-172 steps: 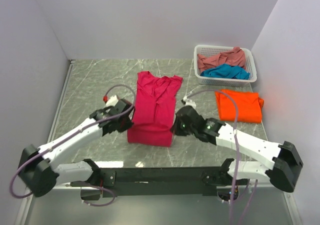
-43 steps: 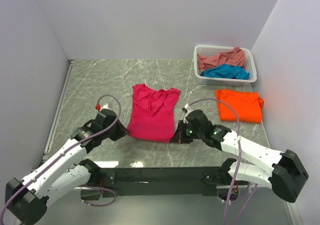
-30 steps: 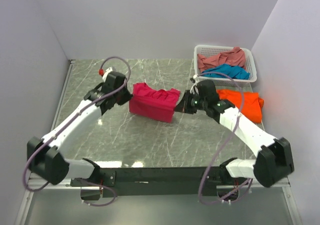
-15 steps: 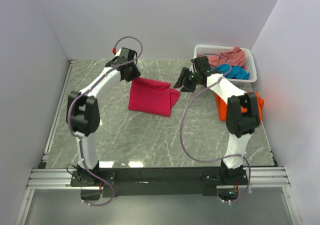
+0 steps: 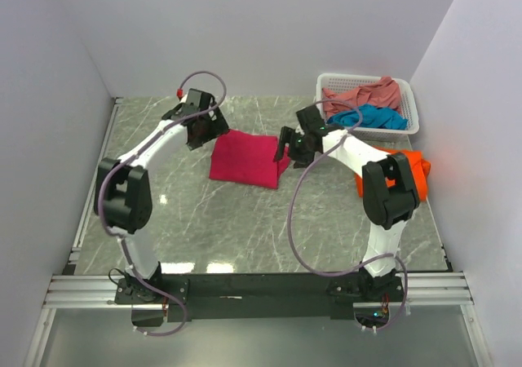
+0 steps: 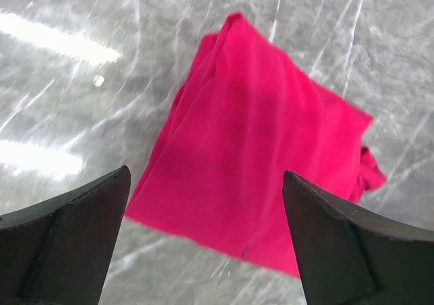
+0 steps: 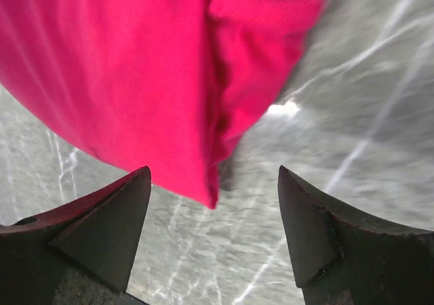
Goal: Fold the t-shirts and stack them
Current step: Neatly place the folded tshirt to the corner
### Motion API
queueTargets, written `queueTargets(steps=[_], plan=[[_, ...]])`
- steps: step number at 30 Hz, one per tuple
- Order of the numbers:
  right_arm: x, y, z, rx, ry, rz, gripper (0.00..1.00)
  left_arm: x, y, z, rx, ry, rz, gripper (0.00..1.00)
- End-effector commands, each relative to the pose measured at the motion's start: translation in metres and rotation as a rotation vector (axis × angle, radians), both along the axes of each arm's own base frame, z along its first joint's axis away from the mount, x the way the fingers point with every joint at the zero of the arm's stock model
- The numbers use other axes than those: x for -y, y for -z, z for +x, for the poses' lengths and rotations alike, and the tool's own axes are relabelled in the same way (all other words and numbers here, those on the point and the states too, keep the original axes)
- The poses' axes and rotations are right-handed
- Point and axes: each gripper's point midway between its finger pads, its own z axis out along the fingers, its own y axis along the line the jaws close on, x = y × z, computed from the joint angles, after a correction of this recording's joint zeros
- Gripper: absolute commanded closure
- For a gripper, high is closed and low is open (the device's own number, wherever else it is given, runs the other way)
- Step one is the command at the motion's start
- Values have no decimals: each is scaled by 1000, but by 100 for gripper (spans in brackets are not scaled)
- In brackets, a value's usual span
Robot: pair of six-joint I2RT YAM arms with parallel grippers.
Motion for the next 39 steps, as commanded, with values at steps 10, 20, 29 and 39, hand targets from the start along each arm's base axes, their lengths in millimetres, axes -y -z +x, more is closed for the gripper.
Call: queueTargets(steps=[10, 20, 29, 39], plan=[[-28, 17, 52, 63, 102, -117, 14, -15, 0, -56, 43, -12, -45, 0], [-59, 50, 52, 9, -21, -149, 29, -22, 10, -60, 21, -34, -27, 1], [-111, 19, 46, 77, -106, 107, 100, -44, 4, -67, 37, -76, -47, 1], [-87, -75, 19, 329, -260, 370, 100, -57, -3, -72, 72, -64, -108, 0]])
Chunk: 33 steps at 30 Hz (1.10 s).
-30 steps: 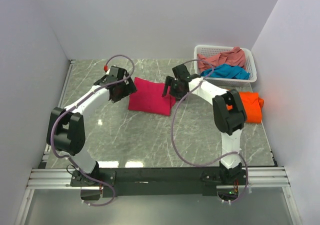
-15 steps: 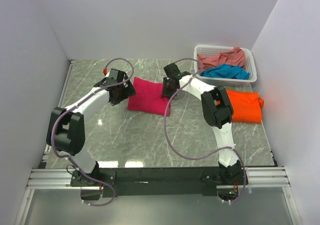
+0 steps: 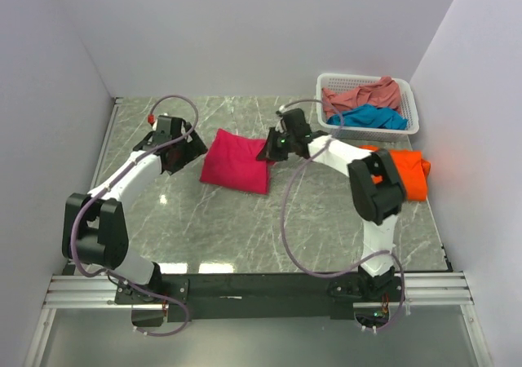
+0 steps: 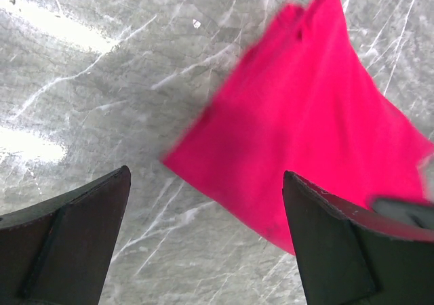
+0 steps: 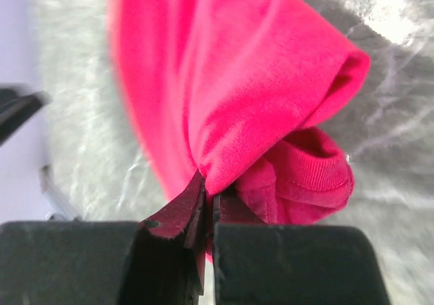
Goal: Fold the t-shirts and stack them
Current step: Neatly place the folded tshirt to the corner
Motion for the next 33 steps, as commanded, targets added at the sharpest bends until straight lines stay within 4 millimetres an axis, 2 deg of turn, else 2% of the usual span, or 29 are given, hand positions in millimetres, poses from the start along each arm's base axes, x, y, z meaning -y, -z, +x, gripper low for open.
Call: queueTargets(steps=[1, 2, 3, 5, 7, 8, 9, 11, 12, 14, 16, 17, 18, 21, 23, 24, 28, 29, 30, 32, 33], plan=[[15, -79, 9, 225, -79, 157, 100, 4, -16, 4, 61, 32, -41, 1], [22, -76, 5, 215, -86, 142, 100, 3, -15, 4, 60, 31, -43, 0], [31, -82, 1, 226, -92, 135, 100, 2, -15, 4, 58, 32, -39, 1], [58, -65, -8, 193, -89, 68, 100, 0, -15, 4, 57, 29, -40, 1], [80, -61, -18, 207, -87, 11, 100, -2, -15, 5, 63, 28, -40, 1], [98, -56, -22, 176, -62, -18, 100, -3, -15, 5, 61, 28, -43, 1], [108, -64, -26, 195, -47, -34, 100, -3, -15, 6, 61, 31, -41, 1], [142, -51, -37, 158, -11, -123, 100, -6, -15, 7, 61, 26, -40, 1], [156, -59, -39, 190, 3, -162, 100, -5, -16, 7, 64, 35, -43, 1], [192, -58, -48, 187, 45, -254, 100, -8, -16, 7, 64, 33, -40, 1], [213, -65, -51, 198, 65, -301, 100, -11, -16, 8, 67, 28, -38, 1], [224, -66, -60, 170, 66, -323, 100, -13, -16, 9, 74, 28, -35, 1], [243, -70, -59, 176, 83, -348, 100, -15, -15, 9, 71, 24, -32, 1], [275, -75, -59, 153, 149, -368, 100, -21, -10, 11, 57, 18, -23, 0], [311, -73, -61, 111, 220, -464, 100, -27, -9, 11, 46, 15, -26, 1], [322, -82, -57, 126, 232, -498, 100, -28, -6, 11, 41, 10, -23, 1], [356, -94, -54, 113, 294, -564, 100, -38, -6, 11, 49, -9, -30, 0], [361, -92, -52, 96, 297, -575, 100, -38, -6, 11, 52, -8, -30, 1], [366, -100, -48, 108, 297, -594, 100, -41, -6, 11, 51, -15, -26, 1], [374, -100, -49, 74, 304, -614, 100, -44, -5, 11, 48, -21, -21, 0], [377, -107, -45, 88, 301, -620, 100, -45, -5, 11, 47, -25, -22, 1]])
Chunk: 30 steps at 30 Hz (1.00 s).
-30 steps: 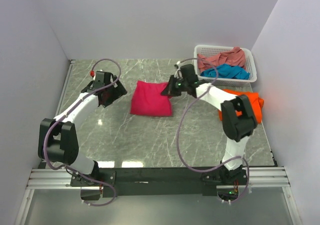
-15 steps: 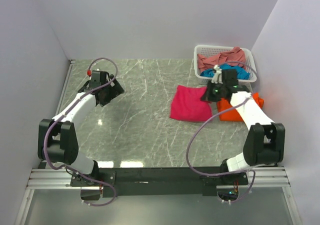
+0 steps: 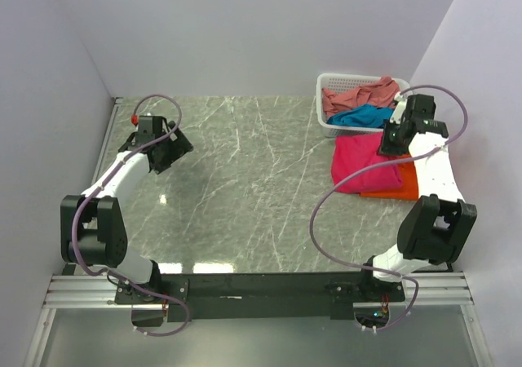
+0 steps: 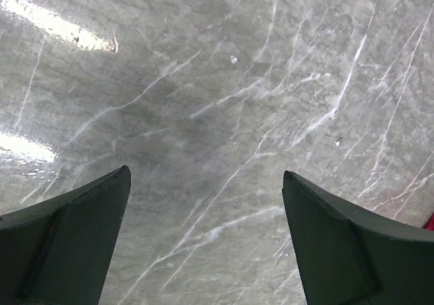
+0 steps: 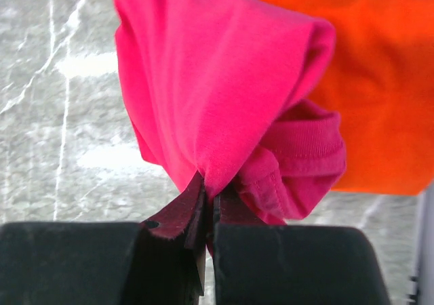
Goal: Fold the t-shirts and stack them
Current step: Neatly place the folded tshirt to the corner
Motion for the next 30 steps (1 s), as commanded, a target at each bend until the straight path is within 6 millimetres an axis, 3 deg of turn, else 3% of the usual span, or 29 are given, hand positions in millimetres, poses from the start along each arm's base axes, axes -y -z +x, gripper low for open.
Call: queueTargets(steps=[1, 7, 15, 20, 25, 30], plan=[[18, -17, 2, -8, -5, -67, 100, -2, -7, 4, 36, 17, 4, 1], [15, -32, -2, -37, -12, -19, 100, -7, -2, 4, 25, 9, 1, 1], [27, -65, -12, -14, 93, -11, 100, -13, 0, 3, 23, 1, -10, 1], [42, -49, -5, -69, 105, -58, 100, -13, 1, 3, 23, 3, -12, 1], [89, -30, 11, -126, 214, -227, 100, -15, 3, 3, 16, -5, -9, 1], [119, 1, 15, -222, 293, -317, 100, -19, 5, 3, 8, -18, 3, 1]])
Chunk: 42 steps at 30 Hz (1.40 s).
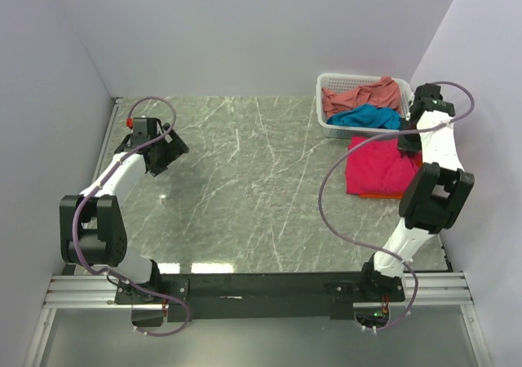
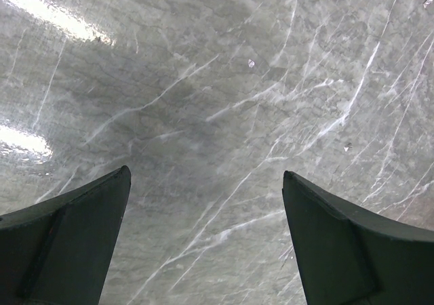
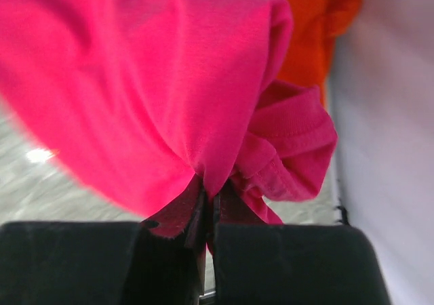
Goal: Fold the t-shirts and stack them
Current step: Neatly place the folded tshirt to the corner, then reset both grippers
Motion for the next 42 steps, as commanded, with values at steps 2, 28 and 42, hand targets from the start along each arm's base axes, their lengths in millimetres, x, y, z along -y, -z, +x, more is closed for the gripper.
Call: queueTargets(steps=[2, 28, 42], plan=[[50, 5, 12, -1, 130, -181, 100, -4, -1, 5, 19, 9, 23, 1], [73, 0, 29, 276, 458, -205, 16, -6, -19, 2, 57, -16, 20, 1], [-53, -87, -9, 728, 196, 241, 9, 2, -81, -7, 180, -50, -51, 1]])
